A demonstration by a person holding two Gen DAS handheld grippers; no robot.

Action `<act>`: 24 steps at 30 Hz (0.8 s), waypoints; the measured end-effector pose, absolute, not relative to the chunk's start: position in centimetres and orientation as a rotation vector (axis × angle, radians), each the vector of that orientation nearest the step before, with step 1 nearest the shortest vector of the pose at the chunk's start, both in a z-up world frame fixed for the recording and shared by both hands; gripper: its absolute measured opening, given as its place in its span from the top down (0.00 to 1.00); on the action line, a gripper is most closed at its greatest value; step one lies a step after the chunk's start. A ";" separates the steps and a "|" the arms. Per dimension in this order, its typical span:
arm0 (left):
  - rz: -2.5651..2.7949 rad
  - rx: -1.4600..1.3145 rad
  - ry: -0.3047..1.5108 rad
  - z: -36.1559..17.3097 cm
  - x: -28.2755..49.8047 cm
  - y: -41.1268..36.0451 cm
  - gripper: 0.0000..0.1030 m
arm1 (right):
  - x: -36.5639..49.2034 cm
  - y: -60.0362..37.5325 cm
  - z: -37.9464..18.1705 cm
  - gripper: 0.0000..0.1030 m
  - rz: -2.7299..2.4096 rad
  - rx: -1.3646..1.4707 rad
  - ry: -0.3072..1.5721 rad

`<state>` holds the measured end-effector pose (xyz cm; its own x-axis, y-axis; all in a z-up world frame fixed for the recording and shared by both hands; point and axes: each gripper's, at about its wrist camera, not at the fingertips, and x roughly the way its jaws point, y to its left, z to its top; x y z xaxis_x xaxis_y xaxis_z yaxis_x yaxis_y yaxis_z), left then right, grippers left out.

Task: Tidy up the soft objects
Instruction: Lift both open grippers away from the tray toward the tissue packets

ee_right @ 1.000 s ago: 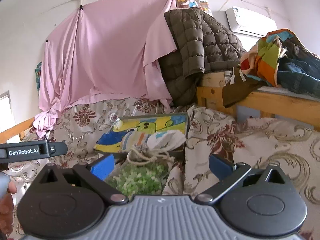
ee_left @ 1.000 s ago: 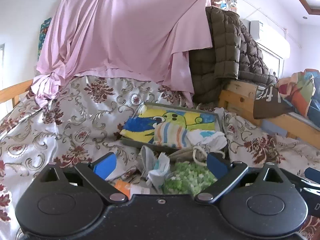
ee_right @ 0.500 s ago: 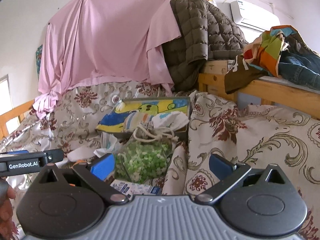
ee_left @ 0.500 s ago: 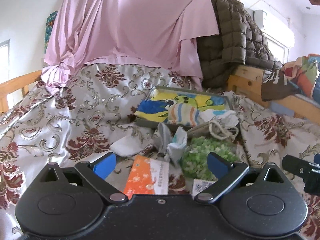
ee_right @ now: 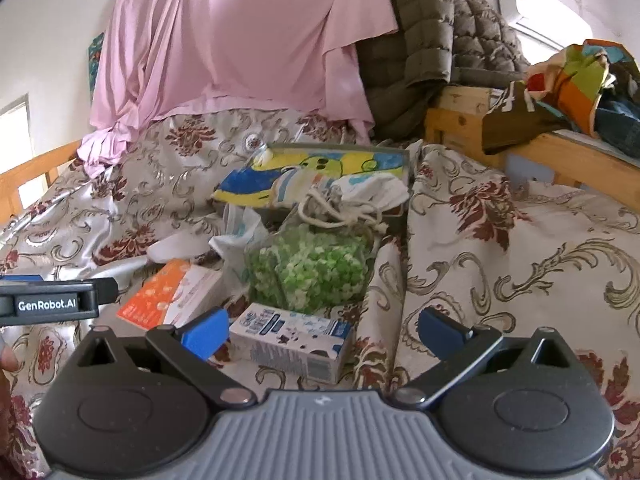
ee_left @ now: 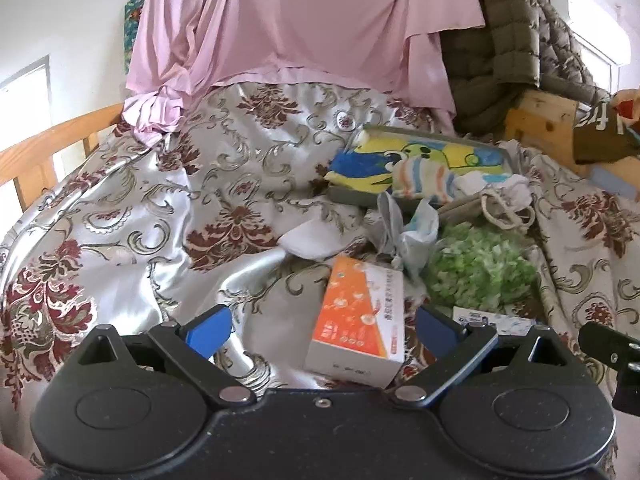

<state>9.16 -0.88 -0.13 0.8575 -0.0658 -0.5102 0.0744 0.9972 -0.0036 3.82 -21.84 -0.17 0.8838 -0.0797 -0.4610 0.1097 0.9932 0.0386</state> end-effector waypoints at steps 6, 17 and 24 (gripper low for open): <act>-0.043 0.016 0.567 -0.4 9.7 -0.6 0.02 | 4.7 -21.6 -1.0 0.00 -0.084 0.063 0.527; 0.026 -0.028 0.634 -1.3 11.4 0.8 0.02 | 6.0 -19.2 -2.0 0.00 0.017 -0.030 0.558; 0.064 -0.052 0.636 -1.2 12.3 1.8 0.01 | 6.7 -18.3 -2.1 0.00 0.070 -0.036 0.551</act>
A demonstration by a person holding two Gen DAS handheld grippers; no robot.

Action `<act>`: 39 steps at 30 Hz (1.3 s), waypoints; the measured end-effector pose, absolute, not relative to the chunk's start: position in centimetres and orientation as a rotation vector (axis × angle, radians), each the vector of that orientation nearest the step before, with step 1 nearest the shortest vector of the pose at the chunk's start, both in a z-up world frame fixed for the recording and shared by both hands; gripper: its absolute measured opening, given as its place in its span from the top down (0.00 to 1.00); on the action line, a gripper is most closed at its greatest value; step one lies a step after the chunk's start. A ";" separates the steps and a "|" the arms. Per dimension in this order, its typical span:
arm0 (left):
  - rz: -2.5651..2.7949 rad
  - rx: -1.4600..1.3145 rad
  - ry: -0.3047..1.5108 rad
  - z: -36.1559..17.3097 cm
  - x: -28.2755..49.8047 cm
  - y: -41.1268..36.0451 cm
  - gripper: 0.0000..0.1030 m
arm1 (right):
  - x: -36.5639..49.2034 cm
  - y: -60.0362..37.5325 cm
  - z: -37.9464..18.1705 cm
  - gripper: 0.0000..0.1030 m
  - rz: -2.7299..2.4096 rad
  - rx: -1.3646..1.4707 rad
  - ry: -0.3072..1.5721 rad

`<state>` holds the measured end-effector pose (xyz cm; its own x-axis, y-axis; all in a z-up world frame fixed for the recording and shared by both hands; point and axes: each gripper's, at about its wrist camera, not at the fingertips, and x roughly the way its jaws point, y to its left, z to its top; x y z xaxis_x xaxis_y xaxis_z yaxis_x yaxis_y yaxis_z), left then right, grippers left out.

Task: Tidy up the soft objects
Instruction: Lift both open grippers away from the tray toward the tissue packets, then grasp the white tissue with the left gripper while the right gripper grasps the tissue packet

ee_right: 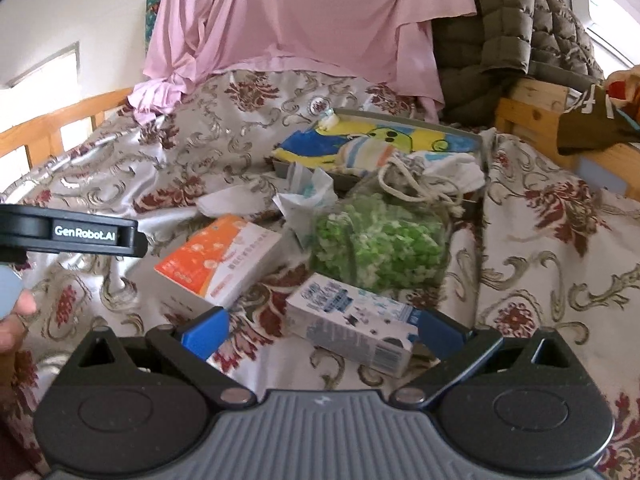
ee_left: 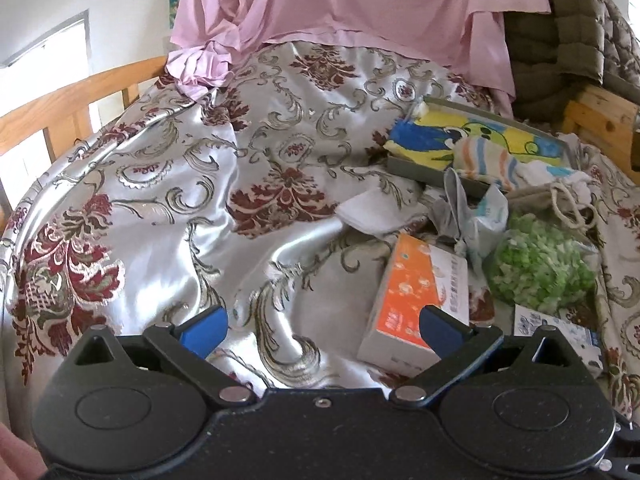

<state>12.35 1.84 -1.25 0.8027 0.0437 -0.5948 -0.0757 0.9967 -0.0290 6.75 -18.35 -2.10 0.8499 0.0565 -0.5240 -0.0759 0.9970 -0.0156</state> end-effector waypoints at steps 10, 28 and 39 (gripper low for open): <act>0.096 -0.088 0.624 -0.9 14.9 3.7 0.01 | 9.6 -17.6 -1.9 0.00 0.118 -0.052 0.508; -0.104 0.053 0.665 -1.1 25.2 4.0 0.01 | 15.1 -18.2 -1.1 0.00 0.111 -0.050 0.500; -0.164 -0.042 0.581 -2.5 28.1 5.4 0.01 | 18.0 -17.6 -1.0 0.00 0.077 -0.050 0.515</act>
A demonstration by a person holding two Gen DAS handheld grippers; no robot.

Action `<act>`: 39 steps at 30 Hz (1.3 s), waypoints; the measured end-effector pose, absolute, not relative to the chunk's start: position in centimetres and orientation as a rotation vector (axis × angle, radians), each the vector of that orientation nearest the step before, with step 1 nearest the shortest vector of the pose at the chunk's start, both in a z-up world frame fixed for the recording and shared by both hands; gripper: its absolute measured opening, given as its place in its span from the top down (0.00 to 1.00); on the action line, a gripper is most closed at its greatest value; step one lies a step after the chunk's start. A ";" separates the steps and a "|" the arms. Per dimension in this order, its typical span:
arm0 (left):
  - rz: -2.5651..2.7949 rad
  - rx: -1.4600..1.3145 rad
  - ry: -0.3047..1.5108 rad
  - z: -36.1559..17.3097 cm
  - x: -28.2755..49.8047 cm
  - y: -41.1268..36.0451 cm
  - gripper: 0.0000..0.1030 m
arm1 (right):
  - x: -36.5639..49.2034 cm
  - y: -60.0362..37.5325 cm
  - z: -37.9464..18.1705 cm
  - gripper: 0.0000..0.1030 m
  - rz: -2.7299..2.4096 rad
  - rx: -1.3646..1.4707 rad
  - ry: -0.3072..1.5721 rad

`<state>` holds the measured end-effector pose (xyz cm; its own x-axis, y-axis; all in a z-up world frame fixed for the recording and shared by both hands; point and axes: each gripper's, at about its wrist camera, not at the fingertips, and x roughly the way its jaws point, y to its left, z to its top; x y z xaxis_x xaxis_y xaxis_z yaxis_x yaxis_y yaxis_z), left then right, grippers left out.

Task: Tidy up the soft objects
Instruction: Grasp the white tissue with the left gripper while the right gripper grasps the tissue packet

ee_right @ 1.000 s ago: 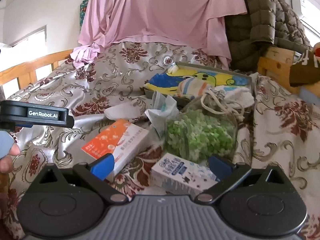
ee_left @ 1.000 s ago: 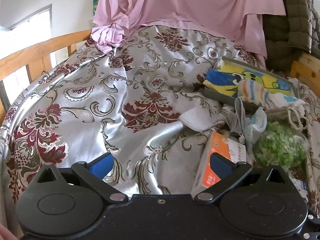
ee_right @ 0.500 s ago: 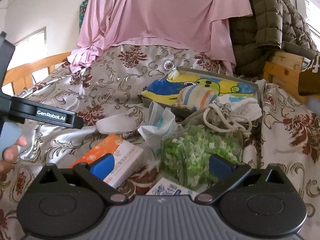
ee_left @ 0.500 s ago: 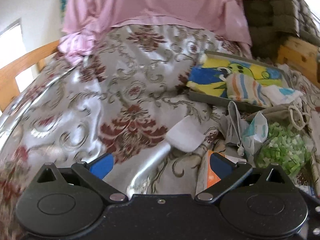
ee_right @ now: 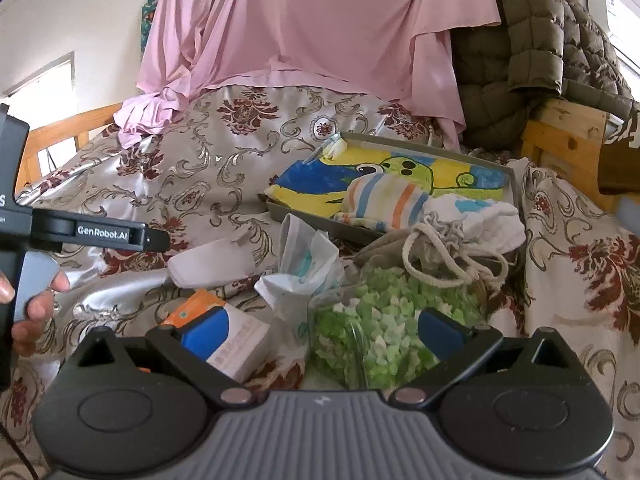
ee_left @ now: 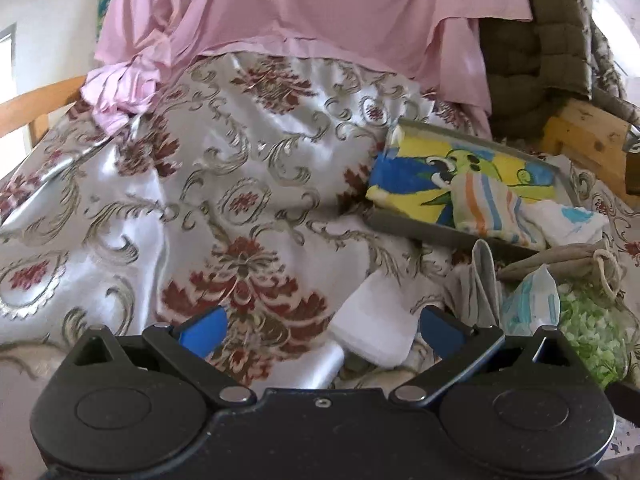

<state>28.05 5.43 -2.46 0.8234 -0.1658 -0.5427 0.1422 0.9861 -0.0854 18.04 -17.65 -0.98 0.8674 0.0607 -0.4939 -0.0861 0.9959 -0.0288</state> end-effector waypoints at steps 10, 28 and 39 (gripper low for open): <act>-0.285 -0.126 0.605 -5.8 32.3 6.3 0.01 | 21.6 -16.6 -1.2 0.00 0.098 -0.135 0.524; -0.529 -0.276 0.714 -8.3 35.1 6.7 0.47 | 26.2 -13.9 -4.4 0.03 0.146 -0.243 0.555; -0.558 -0.248 0.684 -7.5 34.4 6.0 0.80 | 27.2 -13.2 -4.8 0.18 0.132 -0.291 0.584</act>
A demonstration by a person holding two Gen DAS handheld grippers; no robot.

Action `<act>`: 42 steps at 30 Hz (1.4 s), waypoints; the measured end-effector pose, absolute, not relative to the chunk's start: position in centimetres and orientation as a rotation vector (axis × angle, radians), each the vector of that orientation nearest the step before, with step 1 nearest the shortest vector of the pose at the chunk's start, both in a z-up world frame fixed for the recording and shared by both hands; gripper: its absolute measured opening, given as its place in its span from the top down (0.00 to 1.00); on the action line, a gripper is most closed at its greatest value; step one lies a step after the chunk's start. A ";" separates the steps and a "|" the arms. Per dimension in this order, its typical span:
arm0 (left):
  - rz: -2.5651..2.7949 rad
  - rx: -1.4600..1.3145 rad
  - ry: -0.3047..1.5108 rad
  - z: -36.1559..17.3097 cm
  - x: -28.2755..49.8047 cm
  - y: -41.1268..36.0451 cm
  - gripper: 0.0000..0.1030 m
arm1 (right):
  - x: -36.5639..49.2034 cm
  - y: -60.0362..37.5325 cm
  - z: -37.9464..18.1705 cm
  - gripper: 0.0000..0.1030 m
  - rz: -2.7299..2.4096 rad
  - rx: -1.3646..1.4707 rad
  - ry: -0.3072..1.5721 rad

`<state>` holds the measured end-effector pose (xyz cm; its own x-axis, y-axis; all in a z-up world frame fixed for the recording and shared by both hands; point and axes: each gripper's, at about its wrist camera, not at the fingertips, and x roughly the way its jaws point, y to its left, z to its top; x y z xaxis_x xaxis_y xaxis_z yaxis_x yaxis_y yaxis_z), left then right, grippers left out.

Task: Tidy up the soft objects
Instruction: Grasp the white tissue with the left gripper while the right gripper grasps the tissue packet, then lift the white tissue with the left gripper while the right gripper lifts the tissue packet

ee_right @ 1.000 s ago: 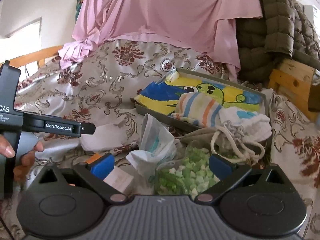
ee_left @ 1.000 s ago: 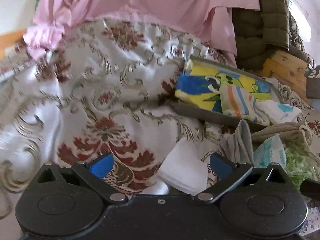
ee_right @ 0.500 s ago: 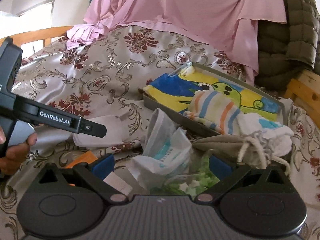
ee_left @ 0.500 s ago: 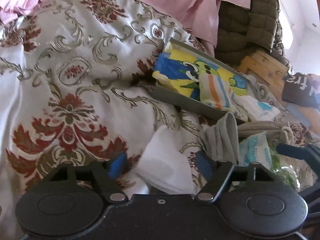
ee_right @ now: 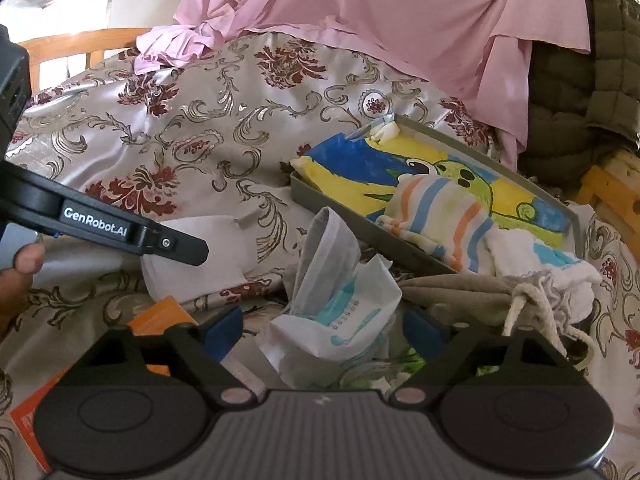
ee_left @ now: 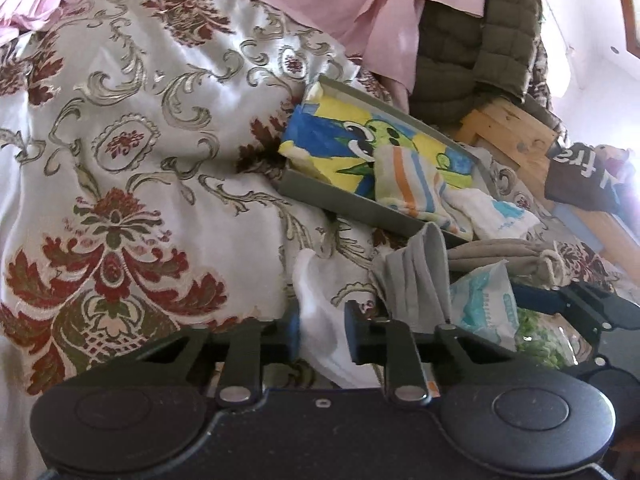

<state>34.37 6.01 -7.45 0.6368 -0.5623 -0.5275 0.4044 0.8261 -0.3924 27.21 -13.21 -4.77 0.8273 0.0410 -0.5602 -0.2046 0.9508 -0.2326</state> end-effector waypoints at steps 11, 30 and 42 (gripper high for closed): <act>-0.574 -0.215 0.727 -7.8 34.4 5.3 0.88 | 26.7 -13.4 -4.6 0.41 0.151 -0.263 0.582; -0.598 -0.168 0.607 -4.4 32.0 3.5 0.96 | 22.4 -13.8 -2.5 0.50 0.127 -0.134 0.457; -0.640 -0.068 0.518 -0.7 26.8 0.5 0.95 | 17.0 -15.5 1.1 0.50 0.087 -0.120 0.399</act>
